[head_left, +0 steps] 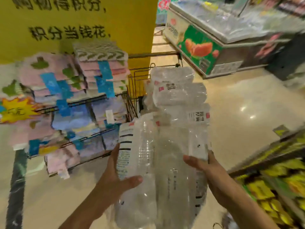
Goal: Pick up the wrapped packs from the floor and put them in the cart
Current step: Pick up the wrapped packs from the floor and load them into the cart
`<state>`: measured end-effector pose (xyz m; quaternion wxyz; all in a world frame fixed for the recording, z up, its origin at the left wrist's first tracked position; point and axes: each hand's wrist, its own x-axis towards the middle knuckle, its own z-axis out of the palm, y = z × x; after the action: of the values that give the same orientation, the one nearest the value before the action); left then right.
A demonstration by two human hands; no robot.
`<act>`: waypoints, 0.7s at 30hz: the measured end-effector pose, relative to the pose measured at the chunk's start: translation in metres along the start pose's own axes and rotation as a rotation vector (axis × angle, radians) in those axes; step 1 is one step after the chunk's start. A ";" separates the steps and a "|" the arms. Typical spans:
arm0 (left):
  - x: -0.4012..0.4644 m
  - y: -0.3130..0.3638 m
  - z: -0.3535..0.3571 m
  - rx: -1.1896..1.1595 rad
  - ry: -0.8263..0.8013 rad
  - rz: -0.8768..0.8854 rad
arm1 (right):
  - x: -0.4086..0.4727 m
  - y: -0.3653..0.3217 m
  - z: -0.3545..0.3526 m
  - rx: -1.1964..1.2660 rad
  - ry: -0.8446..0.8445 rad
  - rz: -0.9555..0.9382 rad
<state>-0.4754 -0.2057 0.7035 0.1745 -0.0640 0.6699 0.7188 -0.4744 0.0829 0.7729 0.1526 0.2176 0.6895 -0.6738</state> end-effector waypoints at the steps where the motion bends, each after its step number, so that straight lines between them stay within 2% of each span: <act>1: 0.007 0.002 0.019 0.011 -0.022 0.004 | -0.004 0.002 -0.018 0.025 0.022 -0.013; 5: 0.029 0.016 0.101 0.055 -0.082 0.016 | -0.012 0.003 -0.102 0.102 0.062 -0.037; 10: 0.062 0.017 0.220 0.048 -0.071 0.031 | 0.016 -0.009 -0.219 0.120 0.056 -0.050; 16: 0.090 0.030 0.328 -0.049 0.093 0.021 | 0.069 -0.058 -0.325 0.044 -0.065 -0.098; 21: 0.113 0.067 0.360 -0.117 0.280 0.033 | 0.128 -0.123 -0.345 -0.081 -0.254 -0.201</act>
<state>-0.5522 0.1646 0.7632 0.0635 -0.1627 0.6455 0.7435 -0.6181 0.4389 0.8306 0.1790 0.0545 0.7096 -0.6793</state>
